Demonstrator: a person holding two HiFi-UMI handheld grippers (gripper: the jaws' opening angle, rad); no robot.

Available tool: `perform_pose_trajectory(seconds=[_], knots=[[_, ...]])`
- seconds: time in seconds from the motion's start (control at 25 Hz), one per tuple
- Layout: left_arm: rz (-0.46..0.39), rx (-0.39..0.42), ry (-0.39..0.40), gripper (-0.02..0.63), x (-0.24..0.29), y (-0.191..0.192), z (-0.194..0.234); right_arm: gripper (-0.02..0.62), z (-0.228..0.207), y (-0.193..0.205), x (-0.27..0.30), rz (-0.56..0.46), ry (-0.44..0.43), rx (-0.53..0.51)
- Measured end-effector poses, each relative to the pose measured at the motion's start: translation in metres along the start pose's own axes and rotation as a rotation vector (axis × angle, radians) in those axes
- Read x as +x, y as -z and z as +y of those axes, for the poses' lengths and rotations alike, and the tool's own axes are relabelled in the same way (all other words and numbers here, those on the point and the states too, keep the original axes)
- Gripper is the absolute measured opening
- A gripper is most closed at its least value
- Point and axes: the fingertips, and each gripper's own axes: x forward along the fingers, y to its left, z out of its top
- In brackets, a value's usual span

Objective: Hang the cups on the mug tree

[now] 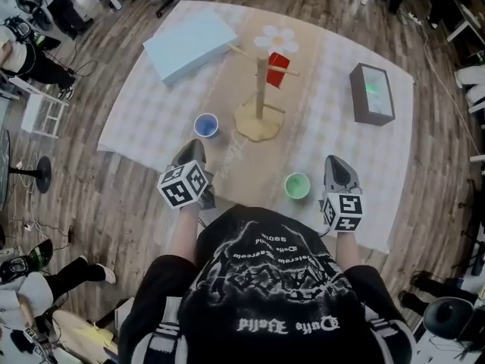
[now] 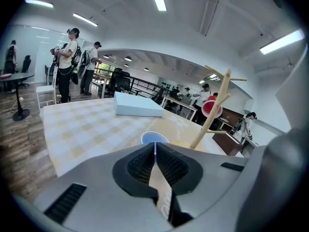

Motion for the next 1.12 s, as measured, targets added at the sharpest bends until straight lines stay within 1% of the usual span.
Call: perform_pose_trajectory(seconds=[0.16, 0.24, 0.28, 0.44, 0.56, 0.8, 0.92, 0.96, 1.0, 1.12], knots=[[-0.026, -0.077, -0.04, 0.031, 0.008, -0.015, 0.018, 0.011, -0.005, 0.008, -0.004, 0.018, 0.019, 0.011], [-0.02, -0.093, -0.038, 0.096, 0.015, -0.018, 0.023, 0.009, -0.009, 0.01, -0.004, 0.02, 0.031, 0.022], [-0.012, -0.099, -0.033, 0.114, 0.019, -0.019, 0.024, 0.011, -0.011, 0.011, -0.005, 0.02, 0.037, 0.027], [0.041, -0.098, -0.019, 0.118, 0.035, -0.019, 0.024, 0.011, -0.015, 0.016, -0.007, 0.033, 0.056, 0.038], [0.09, -0.091, -0.027, 0.143, 0.046, -0.017, 0.026, 0.011, -0.016, 0.019, -0.007, 0.044, 0.062, 0.039], [0.169, -0.108, -0.026, 0.147, 0.062, -0.01, 0.028, 0.011, -0.02, 0.02, -0.006, 0.05, 0.073, 0.049], [0.201, -0.102, -0.018, 0.146, 0.066, -0.005, 0.025, 0.009, -0.022, 0.019, -0.004, 0.048, 0.077, 0.053], [0.209, -0.098, -0.02, 0.141, 0.067, -0.004, 0.025, 0.011, -0.023, 0.019, -0.003, 0.049, 0.078, 0.052], [0.216, -0.094, -0.024, 0.121, 0.068, -0.002, 0.025, 0.011, -0.023, 0.019, -0.003, 0.051, 0.08, 0.052], [0.235, -0.089, -0.02, 0.117, 0.069, 0.001, 0.023, 0.011, -0.024, 0.02, -0.003, 0.057, 0.087, 0.052]])
